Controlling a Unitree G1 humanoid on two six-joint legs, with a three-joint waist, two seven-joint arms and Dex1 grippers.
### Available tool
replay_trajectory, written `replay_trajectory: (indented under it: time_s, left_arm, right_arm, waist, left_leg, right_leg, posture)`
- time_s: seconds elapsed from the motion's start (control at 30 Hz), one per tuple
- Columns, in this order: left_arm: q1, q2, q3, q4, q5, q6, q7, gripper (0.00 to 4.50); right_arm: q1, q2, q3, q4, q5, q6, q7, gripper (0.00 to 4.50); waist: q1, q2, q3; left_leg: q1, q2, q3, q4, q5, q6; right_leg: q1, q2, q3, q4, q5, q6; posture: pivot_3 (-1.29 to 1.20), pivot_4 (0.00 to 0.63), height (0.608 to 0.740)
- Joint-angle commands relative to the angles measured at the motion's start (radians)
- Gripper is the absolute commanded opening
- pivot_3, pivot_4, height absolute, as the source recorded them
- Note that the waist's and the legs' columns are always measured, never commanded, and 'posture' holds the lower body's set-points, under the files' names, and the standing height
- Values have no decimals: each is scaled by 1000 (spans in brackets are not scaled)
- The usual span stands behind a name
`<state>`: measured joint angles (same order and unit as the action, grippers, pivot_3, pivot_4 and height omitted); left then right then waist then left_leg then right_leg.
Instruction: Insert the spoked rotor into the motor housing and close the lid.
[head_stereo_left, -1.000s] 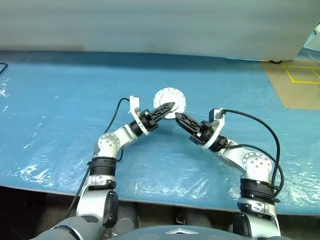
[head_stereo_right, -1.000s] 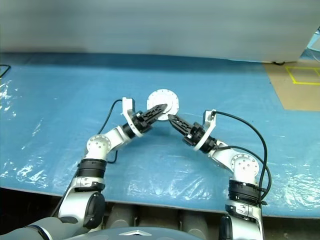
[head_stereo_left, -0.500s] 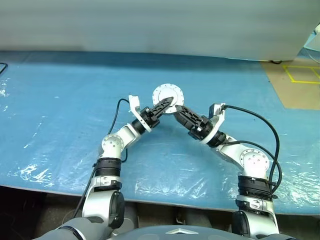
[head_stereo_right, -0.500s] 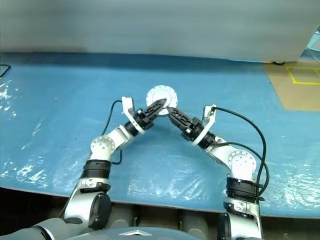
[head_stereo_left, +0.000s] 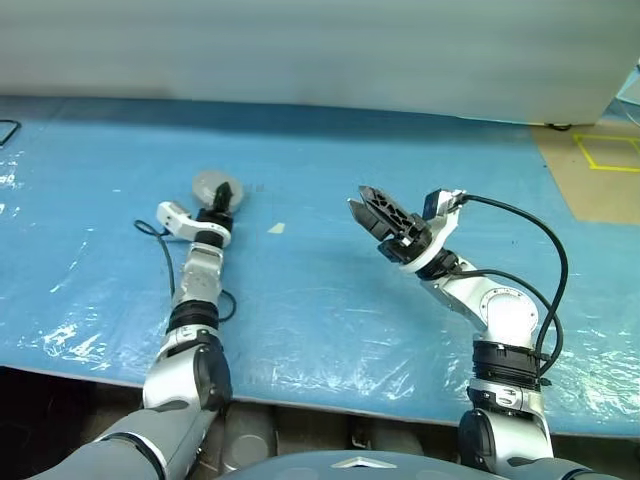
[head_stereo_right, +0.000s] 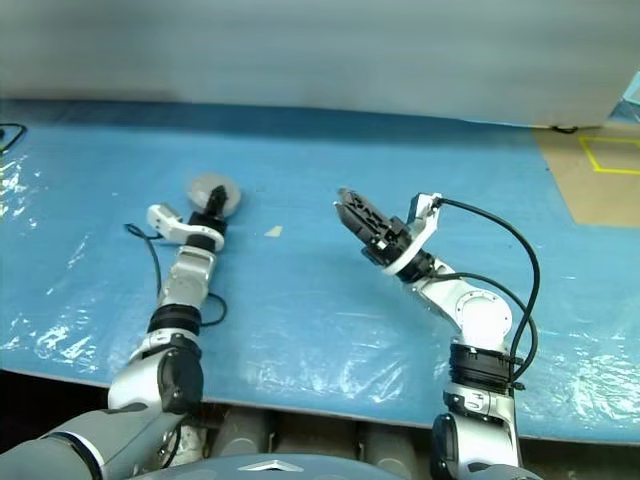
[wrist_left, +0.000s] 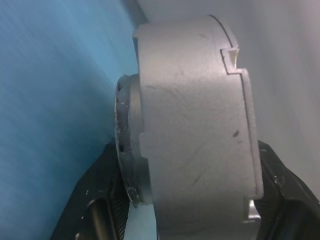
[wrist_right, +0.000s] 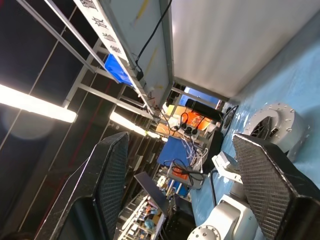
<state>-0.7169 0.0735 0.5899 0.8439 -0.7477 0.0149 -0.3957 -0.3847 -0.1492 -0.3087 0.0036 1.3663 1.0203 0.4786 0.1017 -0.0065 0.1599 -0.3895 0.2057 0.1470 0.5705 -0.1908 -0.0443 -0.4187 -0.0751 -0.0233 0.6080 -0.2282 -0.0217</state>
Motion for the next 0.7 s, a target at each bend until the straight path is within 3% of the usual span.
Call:
replay_trajectory:
  time_s: [0.03, 0.07, 0.27, 0.43, 0.57, 0.7]
  left_arm:
    - [-48, 37, 0, 41, 34, -64, -8, 2542]
    - [-47, 44, -4, 57, 41, -65, -9, 2542]
    - [-49, 42, 50, 92, 20, -127, 57, 4403]
    - [-48, 101, 87, 166, 79, -321, 224, 4479]
    - [-45, 166, 30, 195, 201, -427, 342, 4479]
    - [-22, 177, -50, 70, 229, -457, 124, 4479]
  right_arm:
    - [-8, -12, 2, -30, 11, -12, 21, 3457]
    - [-10, -14, 3, -29, 11, -12, 23, 3457]
    - [-9, -23, 18, -25, -1, -16, 34, 3487]
    - [-3, -34, 30, -25, -31, -24, 39, 3487]
    - [-1, -43, 50, -21, -90, -50, 48, 3487]
    - [0, -62, 138, -22, -304, -174, 54, 3487]
  waist:
    - [1, 0, 0]
    - [1, 0, 0]
    - [-4, 0, 0]
    - [-18, 0, 0]
    - [-19, 0, 0]
    - [0, 0, 0]
  left_leg:
    - [0, 0, 0, 0, 0, 0]
    - [0, 0, 0, 1, 0, 0]
    - [10, 0, 0, 1, -2, -4]
    - [15, 0, 0, 1, -2, -4]
    - [14, 0, 0, 1, -2, -4]
    - [12, 0, -1, 0, -2, -4]
  right_leg:
    - [0, 0, 0, 0, 0, 0]
    - [0, 0, 0, 0, 0, 0]
    - [10, -1, 0, 0, 0, 0]
    - [13, 0, 3, -1, 0, 0]
    - [13, 0, 2, -1, 0, 1]
    - [13, 0, 0, -2, 0, 1]
  posture:
    - [0, 150, 740]
    - [0, 150, 740]
    - [0, 150, 740]
    - [0, 150, 740]
    - [0, 150, 740]
    - [0, 150, 740]
